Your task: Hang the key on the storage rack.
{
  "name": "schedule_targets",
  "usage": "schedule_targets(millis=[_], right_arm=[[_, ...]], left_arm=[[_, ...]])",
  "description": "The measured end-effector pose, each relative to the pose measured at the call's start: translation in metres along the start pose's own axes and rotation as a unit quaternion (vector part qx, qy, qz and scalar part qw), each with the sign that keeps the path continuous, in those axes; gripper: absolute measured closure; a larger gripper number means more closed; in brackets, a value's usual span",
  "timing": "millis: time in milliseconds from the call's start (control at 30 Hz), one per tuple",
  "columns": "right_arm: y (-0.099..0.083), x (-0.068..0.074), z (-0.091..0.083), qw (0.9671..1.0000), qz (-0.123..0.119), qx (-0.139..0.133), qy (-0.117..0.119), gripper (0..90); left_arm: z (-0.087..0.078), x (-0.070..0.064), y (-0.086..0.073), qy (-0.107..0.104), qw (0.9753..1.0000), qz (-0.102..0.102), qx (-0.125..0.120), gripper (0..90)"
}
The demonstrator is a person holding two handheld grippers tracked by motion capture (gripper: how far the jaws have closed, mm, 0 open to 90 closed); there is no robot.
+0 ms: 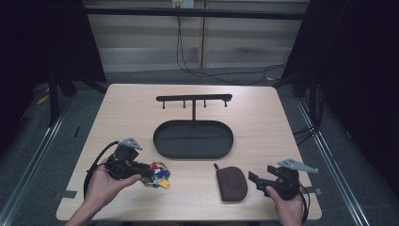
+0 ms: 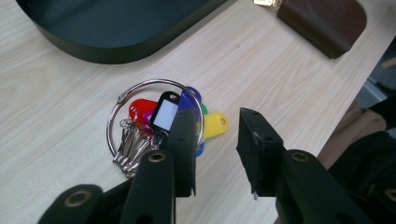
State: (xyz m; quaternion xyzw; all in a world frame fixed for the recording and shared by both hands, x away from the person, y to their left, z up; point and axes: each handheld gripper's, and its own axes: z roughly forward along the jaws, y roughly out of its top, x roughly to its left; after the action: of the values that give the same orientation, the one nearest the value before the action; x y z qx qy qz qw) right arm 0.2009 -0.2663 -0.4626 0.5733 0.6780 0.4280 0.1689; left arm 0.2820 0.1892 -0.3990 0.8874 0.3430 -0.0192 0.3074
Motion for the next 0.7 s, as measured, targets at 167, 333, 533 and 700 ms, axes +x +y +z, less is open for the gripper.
schedule_targets(millis=[167,333,533,700], right_arm=[[0.000,-0.001,0.000,1.0000,-0.001,-0.002,0.002,15.1],[0.000,0.000,0.001,1.0000,-0.003,0.002,0.002,15.1],[0.000,0.002,0.002,1.0000,-0.004,0.002,0.004,17.0],[0.000,0.001,0.002,1.0000,-0.005,0.003,0.005,17.0]], left_arm=[[0.010,-0.005,0.013,0.008,0.9988,0.009,0.048,69.3],[0.013,-0.005,0.020,-0.002,0.9983,0.004,0.059,69.3],[0.017,-0.007,0.033,-0.010,0.9963,0.007,0.085,66.5],[0.032,-0.007,0.039,-0.010,0.9928,0.011,0.119,69.6]])
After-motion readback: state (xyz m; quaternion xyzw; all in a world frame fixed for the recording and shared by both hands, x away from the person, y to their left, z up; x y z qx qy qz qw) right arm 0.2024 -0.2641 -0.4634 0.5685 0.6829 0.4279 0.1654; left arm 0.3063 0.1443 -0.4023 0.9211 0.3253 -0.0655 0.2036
